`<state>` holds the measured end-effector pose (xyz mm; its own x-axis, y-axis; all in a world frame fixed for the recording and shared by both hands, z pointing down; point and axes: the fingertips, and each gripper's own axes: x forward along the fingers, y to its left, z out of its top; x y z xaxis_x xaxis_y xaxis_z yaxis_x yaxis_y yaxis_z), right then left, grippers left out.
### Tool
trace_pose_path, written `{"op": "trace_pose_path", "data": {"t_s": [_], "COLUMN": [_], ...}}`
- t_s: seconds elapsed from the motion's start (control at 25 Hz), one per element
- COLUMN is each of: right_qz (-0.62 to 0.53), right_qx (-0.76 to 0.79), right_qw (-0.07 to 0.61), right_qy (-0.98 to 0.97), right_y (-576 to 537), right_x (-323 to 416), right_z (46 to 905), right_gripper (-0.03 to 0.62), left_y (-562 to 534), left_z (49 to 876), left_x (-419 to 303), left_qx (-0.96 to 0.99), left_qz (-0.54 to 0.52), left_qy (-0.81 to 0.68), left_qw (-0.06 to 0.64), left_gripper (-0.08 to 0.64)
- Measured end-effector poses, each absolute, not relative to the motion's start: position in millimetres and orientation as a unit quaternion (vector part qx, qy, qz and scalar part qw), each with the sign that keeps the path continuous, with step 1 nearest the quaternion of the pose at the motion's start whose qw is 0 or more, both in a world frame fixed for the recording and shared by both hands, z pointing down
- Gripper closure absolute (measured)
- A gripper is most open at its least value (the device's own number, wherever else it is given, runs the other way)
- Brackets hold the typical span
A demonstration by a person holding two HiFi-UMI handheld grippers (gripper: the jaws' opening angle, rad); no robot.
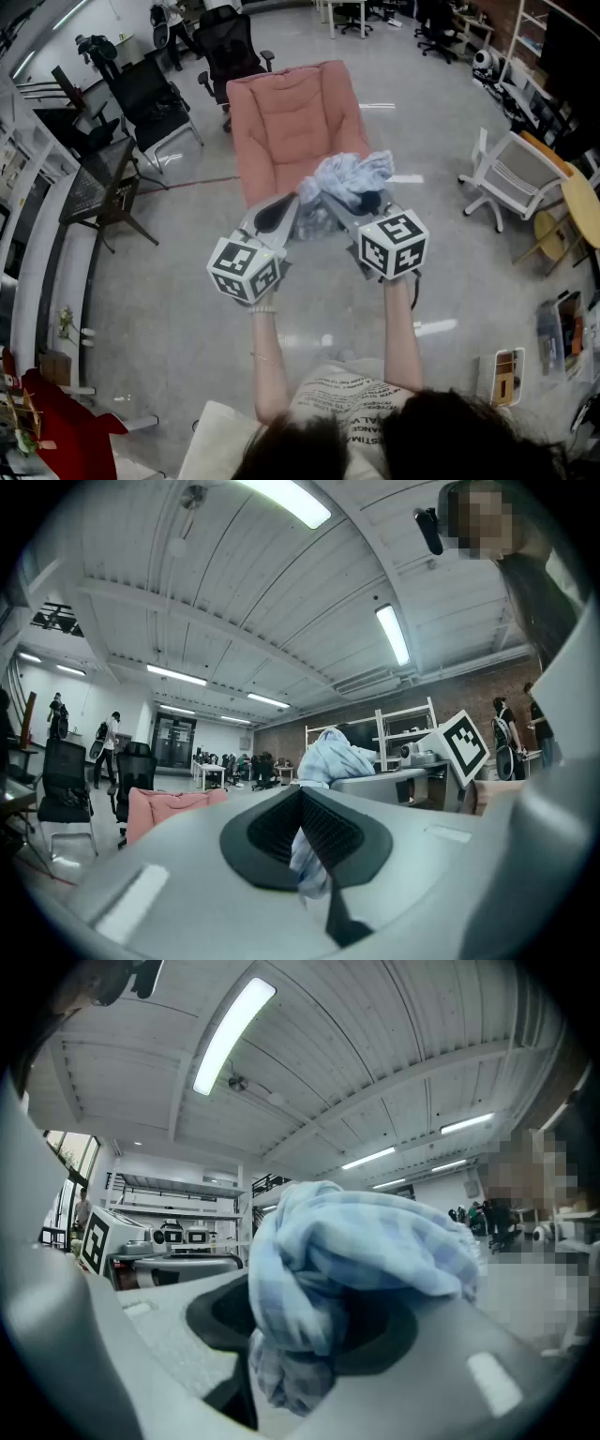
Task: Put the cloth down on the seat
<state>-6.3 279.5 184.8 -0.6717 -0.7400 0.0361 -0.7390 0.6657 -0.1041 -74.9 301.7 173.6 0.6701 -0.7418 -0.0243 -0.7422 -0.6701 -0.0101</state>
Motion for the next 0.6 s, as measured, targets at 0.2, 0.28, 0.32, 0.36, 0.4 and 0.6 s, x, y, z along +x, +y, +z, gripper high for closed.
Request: {"op": "trace_pose_path", "data": {"t_s": [0.2, 0.28, 0.32, 0.36, 0.4, 0.6], "right_qz": [-0.058, -0.061, -0.062, -0.064, -0.066, -0.071], "right_qx": [-0.407, -0.408, -0.408, -0.409, -0.41, -0.414], "right_qw": [0.006, 0.005, 0.004, 0.003, 0.002, -0.006], "right_qy": [0.912, 0.911, 0.911, 0.91, 0.91, 0.907], "right_y": [279, 279, 278, 278, 278, 284], "right_x": [-4, -1, 0, 1, 2, 29], "right_z": [187, 189, 190, 191, 192, 201], "right_gripper": [0.373, 0.373, 0.373, 0.373, 0.373, 0.373], "left_y": [301, 302, 302, 301, 302, 308], "left_z": [175, 176, 176, 177, 178, 184], "left_x": [-74, -72, -72, -72, -71, -51], "left_qx": [-0.914, -0.914, -0.914, -0.914, -0.914, -0.91], "left_qz": [0.007, 0.006, 0.006, 0.005, 0.003, -0.001], "left_qy": [0.405, 0.406, 0.406, 0.406, 0.407, 0.414], "left_qw": [0.007, 0.006, 0.006, 0.005, 0.005, 0.0], "left_gripper": [0.561, 0.561, 0.561, 0.561, 0.561, 0.561]}}
